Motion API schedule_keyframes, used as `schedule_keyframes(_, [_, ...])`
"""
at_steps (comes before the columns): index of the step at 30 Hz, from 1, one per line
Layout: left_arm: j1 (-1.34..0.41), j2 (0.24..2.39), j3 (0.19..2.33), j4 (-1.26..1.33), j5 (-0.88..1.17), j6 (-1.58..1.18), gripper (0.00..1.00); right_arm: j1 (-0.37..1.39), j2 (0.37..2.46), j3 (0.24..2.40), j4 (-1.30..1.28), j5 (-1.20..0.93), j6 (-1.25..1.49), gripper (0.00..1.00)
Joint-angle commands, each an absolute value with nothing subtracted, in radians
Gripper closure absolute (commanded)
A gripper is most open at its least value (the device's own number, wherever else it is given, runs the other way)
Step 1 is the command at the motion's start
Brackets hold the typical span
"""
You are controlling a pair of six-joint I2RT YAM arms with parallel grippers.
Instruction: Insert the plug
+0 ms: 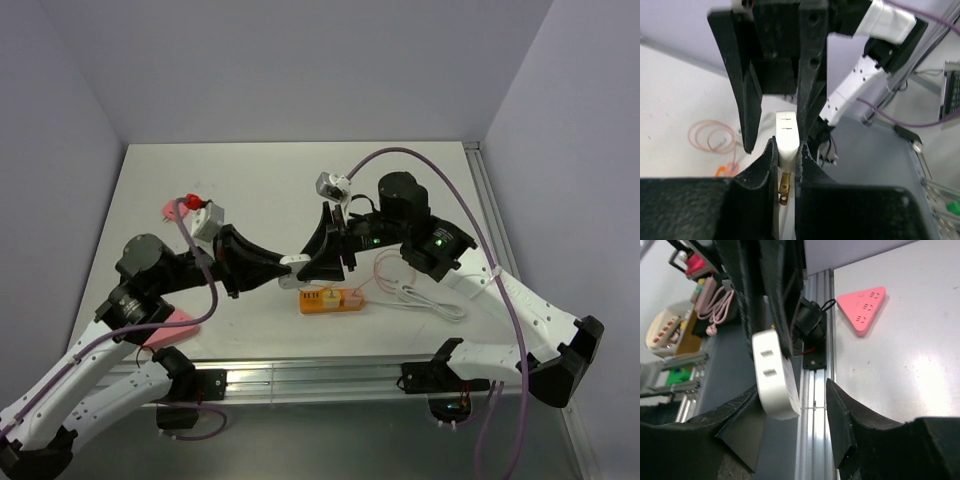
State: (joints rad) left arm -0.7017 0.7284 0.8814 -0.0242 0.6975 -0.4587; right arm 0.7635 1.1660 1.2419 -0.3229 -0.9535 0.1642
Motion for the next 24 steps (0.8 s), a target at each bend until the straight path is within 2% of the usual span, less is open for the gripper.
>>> schedule_keyframes(1, [-0.704,0.660,0.826,0.178,0.585,-0.528,1.00,0.765,1.111,1.160,-0.088,-0.890,0.325,0.44])
schedule_keyframes(8, [-0.704,0.586,0.736,0.301,0.453,-0.629,1.00,0.773,1.091,1.056,0.216,-0.876,0.498,0.46])
schedule_keyframes(18, [-0.704,0.546,0.650,0.423,0.417,-0.716,1.00,0.844,1.150,1.089,0.321,-0.887,0.557,0.50])
schedule_keyframes(24, [-0.704,0.538,0.638,0.454,0.422,-0.729,1.00,0.864,1.164,1.100,0.364,-0.859,0.580,0.60])
